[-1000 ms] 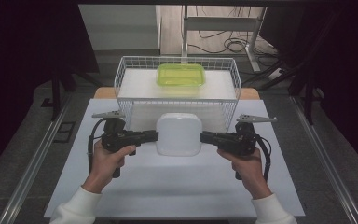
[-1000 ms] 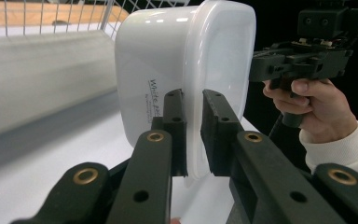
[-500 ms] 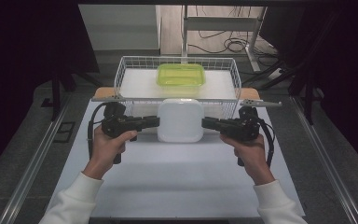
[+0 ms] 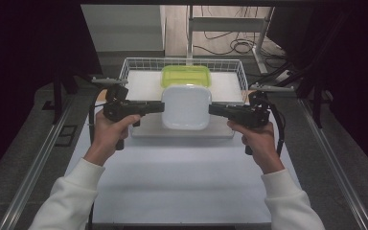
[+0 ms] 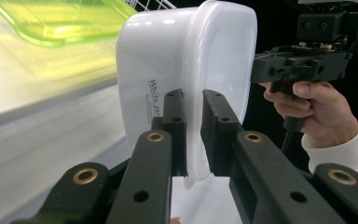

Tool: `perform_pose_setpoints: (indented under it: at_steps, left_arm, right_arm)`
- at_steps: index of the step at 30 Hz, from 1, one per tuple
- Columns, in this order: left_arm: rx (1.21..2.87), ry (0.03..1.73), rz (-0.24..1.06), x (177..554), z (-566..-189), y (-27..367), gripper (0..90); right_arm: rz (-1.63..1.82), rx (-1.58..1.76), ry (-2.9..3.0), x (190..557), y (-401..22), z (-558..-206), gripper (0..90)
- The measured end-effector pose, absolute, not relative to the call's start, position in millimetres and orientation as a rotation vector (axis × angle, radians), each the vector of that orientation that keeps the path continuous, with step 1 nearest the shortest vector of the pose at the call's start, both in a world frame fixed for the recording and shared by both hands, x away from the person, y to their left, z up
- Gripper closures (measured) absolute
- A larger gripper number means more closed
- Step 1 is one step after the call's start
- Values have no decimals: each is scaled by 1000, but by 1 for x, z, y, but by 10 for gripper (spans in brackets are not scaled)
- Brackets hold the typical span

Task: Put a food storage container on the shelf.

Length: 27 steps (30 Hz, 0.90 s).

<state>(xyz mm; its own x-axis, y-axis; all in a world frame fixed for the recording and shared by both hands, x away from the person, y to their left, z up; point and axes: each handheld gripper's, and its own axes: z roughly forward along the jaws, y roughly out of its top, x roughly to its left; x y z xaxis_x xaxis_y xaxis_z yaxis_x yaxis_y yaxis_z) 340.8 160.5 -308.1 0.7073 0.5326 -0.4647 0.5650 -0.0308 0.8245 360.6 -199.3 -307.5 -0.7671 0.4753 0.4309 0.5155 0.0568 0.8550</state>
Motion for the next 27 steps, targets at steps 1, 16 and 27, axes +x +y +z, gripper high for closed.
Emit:
perform_pose_setpoints:
  at_steps: [1, 16, 27]
  left_arm:
    - [1677, 892, -36, 343, -305, 161, 807]
    - [1666, 893, -41, 387, -262, 164, 806]
    - [1654, 941, -100, 429, -255, 167, 804]
  right_arm:
    - [-1857, -1058, -2256, 362, -199, -306, 801]
    - [-1898, -1071, -2191, 401, -199, -267, 804]
    - [-1856, -1108, -2129, 438, -198, -252, 807]
